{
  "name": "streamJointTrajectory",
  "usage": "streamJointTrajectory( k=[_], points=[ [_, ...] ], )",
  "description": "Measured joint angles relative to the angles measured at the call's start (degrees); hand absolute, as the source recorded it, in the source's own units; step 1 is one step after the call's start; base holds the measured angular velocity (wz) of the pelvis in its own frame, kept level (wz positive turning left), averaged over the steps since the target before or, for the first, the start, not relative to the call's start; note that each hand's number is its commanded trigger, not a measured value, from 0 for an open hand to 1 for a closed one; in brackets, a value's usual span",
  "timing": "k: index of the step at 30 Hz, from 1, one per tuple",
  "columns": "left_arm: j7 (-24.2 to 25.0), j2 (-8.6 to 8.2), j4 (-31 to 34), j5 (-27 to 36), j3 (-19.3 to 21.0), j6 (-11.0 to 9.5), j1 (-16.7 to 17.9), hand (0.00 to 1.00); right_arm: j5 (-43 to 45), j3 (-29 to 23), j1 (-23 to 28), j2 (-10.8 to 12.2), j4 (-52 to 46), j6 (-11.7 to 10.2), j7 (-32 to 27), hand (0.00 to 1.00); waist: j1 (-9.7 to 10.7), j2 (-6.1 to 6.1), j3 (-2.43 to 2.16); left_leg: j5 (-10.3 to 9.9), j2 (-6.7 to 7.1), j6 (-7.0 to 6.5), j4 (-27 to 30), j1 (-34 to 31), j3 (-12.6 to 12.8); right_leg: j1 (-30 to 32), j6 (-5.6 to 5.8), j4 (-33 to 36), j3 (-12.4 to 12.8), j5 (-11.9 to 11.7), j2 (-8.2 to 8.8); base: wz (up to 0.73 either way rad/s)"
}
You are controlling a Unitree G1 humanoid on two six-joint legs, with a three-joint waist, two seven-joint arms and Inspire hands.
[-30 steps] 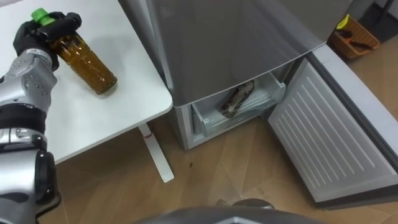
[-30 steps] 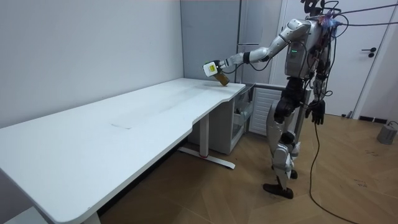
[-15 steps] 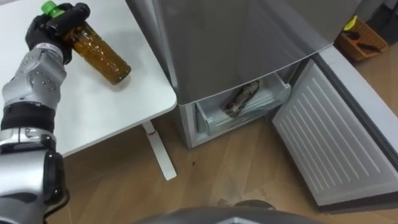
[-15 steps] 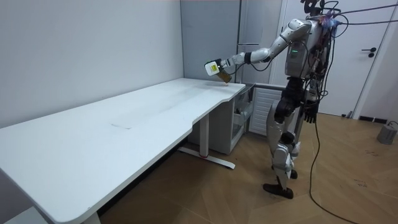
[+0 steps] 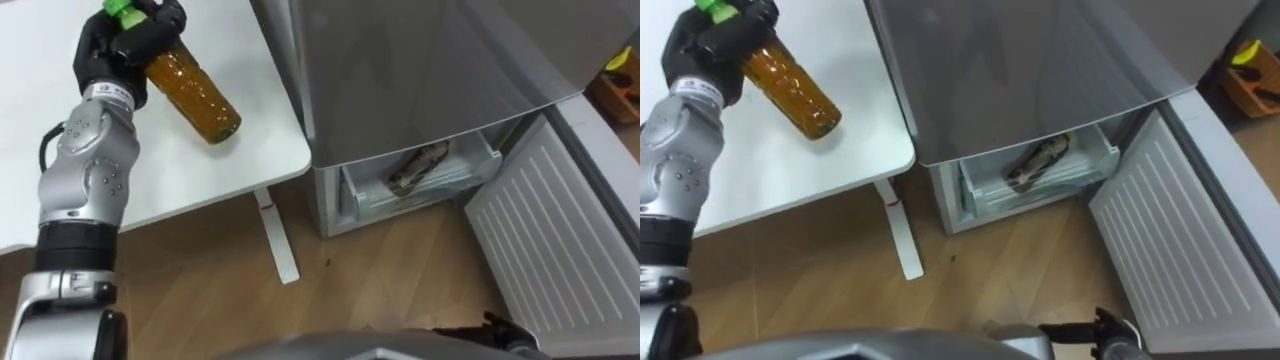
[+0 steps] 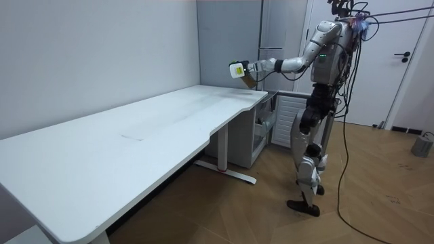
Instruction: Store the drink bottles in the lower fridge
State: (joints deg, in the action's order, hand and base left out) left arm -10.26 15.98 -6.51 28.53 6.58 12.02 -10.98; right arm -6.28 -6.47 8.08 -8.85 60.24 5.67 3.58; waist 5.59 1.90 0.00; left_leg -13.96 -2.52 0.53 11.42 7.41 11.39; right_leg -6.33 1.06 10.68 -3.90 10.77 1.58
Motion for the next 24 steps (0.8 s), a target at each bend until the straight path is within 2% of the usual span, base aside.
streamJointTrajectory(
  k=[2, 4, 8, 12, 15, 17, 21, 22, 24],
  points=[
    [0.6, -0.52, 3.6, 0.0, 0.0, 0.0, 2.2, 1.0, -0.3, 1.1, -0.2, 0.1, -0.5, -0.1, 0.3, 0.0, 0.0, -0.3, 0.03, 0.0, 0.08, 0.0, 0.0, 0.2, -0.6, -0.6, 0.0, -0.2, -0.9, 0.0, 0.08, 0.2],
    [1.5, -2.04, 6.8, 0.0, -0.1, 0.0, 3.7, 1.0, -0.5, 3.0, -0.6, 0.1, -0.5, -0.2, 0.4, 0.0, -1.6, -0.6, -0.06, 0.0, 0.11, 0.01, 0.0, 0.2, -1.1, -0.9, 0.0, -0.4, -1.3, 0.0, 0.08, 0.1],
    [2.0, -2.08, 11.4, 0.1, 0.0, 0.0, 6.1, 1.0, -0.4, 3.1, -1.4, 0.2, -0.4, -0.5, 1.7, 0.0, -1.8, -0.55, -0.05, 0.0, 0.3, 0.01, 0.3, 0.0, -2.5, -1.7, 0.01, -1.1, -2.9, 0.0, 0.25, 0.19],
    [2.4, -2.08, 15.2, 0.1, 0.1, 0.0, 6.4, 1.0, -0.4, 3.1, -1.3, 0.1, -0.2, -0.6, 3.4, 0.0, -3.6, -0.01, -0.01, 0.2, 0.3, 0.11, 0.3, -0.4, -3.6, -1.9, 0.01, -1.1, -4.3, 0.0, 0.34, 0.13],
    [3.9, -2.11, 21.6, 0.1, 0.1, 0.0, 9.9, 1.0, -0.4, 3.1, -1.3, 0.4, -0.2, -0.5, 4.8, 0.0, -3.8, 0.07, -0.06, 0.4, 0.38, 0.12, 0.4, -0.9, -4.4, -1.9, 0.01, -1.1, -6.0, 0.0, 0.47, 0.16],
    [6.6, -3.03, 25.1, 0.0, 0.0, -0.1, 13.0, 1.0, 0.0, 4.5, -1.8, 0.4, -0.2, -0.2, 5.4, 0.0, -4.3, -0.01, -0.02, 0.5, 0.4, 0.22, 0.4, -1.0, -5.3, -2.0, 0.01, -1.1, -7.8, 0.0, 0.55, 0.15],
    [9.8, -4.07, 25.7, -0.1, -0.7, -0.1, 16.2, 1.0, 0.1, 6.6, -3.2, 0.3, -0.2, -0.7, 5.8, 0.0, -4.7, -0.48, 0.09, 0.8, 0.54, 0.25, 0.5, -1.7, -6.1, -1.9, 0.02, -1.1, -9.5, 0.0, 0.77, 0.17],
    [10.4, -4.16, 25.7, -0.1, -1.1, -0.1, 16.7, 1.0, 0.3, 7.5, -4.0, 0.3, -0.2, -0.7, 5.8, 0.0, -4.7, -0.78, 0.15, 1.0, 0.7, 0.2, 0.9, -2.3, -6.8, -1.8, 0.02, -1.1, -10.6, 0.0, 0.95, 0.23],
    [11.3, -4.77, 25.7, -0.1, -1.4, -0.1, 17.4, 1.0, 0.7, 8.2, -4.6, 0.3, -0.4, -0.7, 6.0, 0.0, -5.0, -1.26, 0.34, 1.1, 0.99, 0.09, 1.3, -2.9, -7.3, -1.7, -0.01, -1.1, -11.2, 0.2, 1.26, 0.21]
  ],
)
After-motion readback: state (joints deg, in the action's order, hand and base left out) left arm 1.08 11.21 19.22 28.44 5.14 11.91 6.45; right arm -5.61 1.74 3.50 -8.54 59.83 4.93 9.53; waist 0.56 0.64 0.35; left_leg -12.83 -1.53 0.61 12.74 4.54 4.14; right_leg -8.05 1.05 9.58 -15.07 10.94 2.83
